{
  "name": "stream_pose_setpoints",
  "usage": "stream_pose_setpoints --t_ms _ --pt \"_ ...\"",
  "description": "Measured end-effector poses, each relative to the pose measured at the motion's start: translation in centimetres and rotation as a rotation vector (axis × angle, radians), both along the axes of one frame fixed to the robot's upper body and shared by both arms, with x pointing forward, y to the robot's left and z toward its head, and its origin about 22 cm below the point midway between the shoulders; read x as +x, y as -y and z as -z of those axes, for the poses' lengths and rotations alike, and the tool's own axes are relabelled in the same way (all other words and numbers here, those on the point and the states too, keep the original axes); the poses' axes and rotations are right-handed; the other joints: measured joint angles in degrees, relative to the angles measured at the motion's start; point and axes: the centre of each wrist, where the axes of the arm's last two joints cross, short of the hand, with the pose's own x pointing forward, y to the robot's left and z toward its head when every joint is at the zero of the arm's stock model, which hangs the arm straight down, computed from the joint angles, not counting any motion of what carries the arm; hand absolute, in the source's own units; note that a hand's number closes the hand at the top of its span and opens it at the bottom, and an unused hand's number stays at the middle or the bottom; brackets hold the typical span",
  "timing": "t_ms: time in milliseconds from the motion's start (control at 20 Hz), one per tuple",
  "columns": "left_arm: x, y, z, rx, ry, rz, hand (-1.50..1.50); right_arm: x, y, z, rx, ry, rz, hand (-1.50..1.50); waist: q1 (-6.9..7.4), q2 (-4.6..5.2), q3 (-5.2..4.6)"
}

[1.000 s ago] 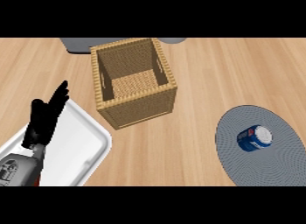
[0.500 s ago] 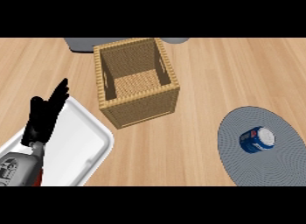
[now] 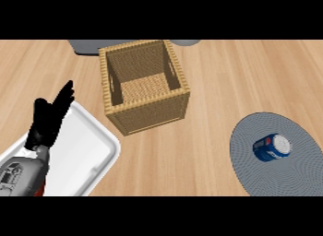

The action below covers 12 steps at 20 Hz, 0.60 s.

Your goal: Pick the can from the placemat and place it in the basket

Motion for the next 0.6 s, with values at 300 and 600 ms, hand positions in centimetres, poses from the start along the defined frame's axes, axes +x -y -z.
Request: stream_pose_setpoints --t_ms 300,600 --pt "-0.3 1.0 -0.6 -0.001 0.002 0.001 0.00 1.6 -1.5 2.0 0.015 -0.008 0.007 -1.50 0.20 -0.01 0.00" --pt "-0.1 0.4 -0.8 0.006 -0.004 0.002 0.00 3.1 -2.3 4.7 0.017 -0.025 0.000 -1.50 0.25 0.02 0.00"
